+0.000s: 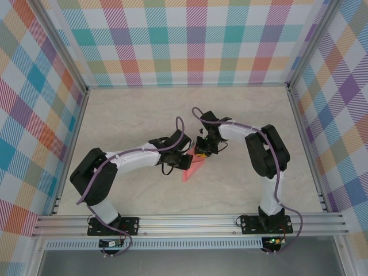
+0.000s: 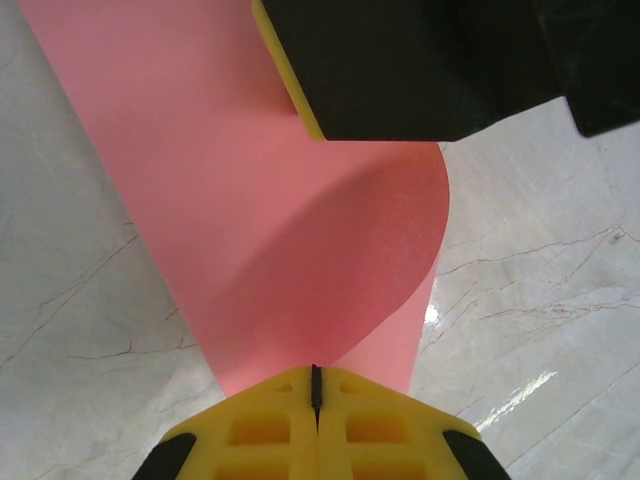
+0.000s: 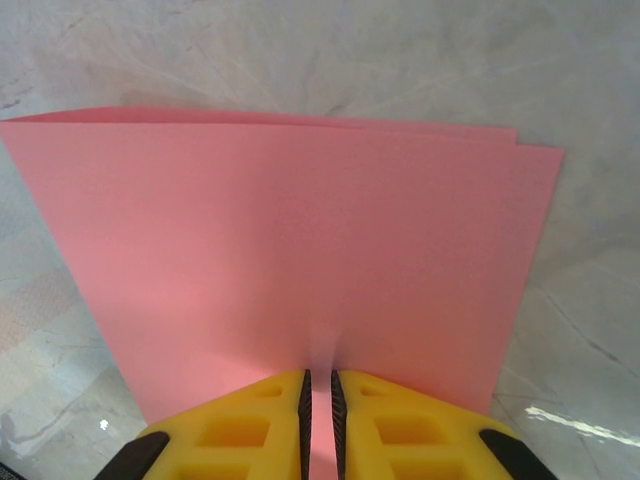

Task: Fold a paper plane with a square sheet of paper (pick it up from the middle)
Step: Third fold the triangle at the center of the table.

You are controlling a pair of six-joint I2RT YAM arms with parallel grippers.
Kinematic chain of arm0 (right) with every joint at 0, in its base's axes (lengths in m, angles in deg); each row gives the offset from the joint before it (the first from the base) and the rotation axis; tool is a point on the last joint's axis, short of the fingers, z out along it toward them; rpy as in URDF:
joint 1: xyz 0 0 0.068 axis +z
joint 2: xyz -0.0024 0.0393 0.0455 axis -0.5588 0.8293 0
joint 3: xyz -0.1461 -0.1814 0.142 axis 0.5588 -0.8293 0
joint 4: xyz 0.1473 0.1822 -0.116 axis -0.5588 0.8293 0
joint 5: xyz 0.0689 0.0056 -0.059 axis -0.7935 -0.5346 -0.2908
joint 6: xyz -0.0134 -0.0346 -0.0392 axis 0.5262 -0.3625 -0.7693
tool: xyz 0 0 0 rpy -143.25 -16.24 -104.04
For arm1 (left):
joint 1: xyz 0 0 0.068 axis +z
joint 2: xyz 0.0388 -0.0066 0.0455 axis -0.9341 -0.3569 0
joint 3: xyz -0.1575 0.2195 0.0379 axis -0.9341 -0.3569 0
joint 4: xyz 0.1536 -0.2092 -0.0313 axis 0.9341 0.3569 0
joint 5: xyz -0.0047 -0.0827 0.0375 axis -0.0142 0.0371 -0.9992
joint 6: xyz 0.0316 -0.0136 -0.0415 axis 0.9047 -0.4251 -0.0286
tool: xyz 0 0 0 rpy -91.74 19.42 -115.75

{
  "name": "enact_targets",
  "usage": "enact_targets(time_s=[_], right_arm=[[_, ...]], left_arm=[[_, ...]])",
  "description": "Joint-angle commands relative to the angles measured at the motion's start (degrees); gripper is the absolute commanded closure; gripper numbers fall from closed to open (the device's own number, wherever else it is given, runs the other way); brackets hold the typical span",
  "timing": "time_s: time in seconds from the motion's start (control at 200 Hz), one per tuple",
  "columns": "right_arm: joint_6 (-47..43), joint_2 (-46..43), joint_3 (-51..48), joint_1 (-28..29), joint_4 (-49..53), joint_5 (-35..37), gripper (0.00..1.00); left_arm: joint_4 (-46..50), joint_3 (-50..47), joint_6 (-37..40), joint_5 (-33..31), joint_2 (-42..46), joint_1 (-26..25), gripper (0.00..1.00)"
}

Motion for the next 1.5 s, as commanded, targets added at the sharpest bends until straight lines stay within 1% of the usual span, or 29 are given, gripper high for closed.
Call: enact_targets(time_s=[0.0, 0.2, 0.335, 0.485, 0.645, 0.845, 1.08, 1.495], right_arm=[[-1.6, 1.8, 1.4, 0.1, 1.6, -0.3, 0.83], [-3.9, 2.8, 1.9, 0.2, 0.5, -2.2, 0.83], [-5.5, 4.3, 3.8, 0.1, 1.6, -2.9, 0.83], [-5.0, 1.7, 4.8, 0.1, 0.7, -5.1, 0.81], [-4.8, 1.3, 7.1, 0.1, 1.6, -3.6, 0.81], [-5.6, 4.8, 10.2, 0.2, 4.4, -1.1, 0.8], [-6.7, 7.7, 11.1, 0.2, 5.6, 0.8, 0.81], [-8.6, 9.4, 11.4, 0.3, 6.2, 0.5, 0.81]], left_arm=[[1.8, 1.6, 1.7, -0.7, -1.0, 0.6, 1.0], [2.5, 2.9, 2.4, -0.5, -2.1, 0.7, 1.0], [2.9, 3.1, 2.7, 0.4, -2.3, 0.7, 1.0], [2.7, 2.4, 2.5, 0.9, -1.6, 0.6, 1.0], [2.4, 2.4, 2.3, 0.4, -1.5, 0.7, 1.0], [2.6, 2.6, 2.4, 0.2, -1.7, 0.7, 1.0], [2.8, 2.9, 2.7, -0.2, -1.6, 0.8, 1.0], [3.7, 4.3, 4.2, -0.2, -3.0, 2.7, 1.0]])
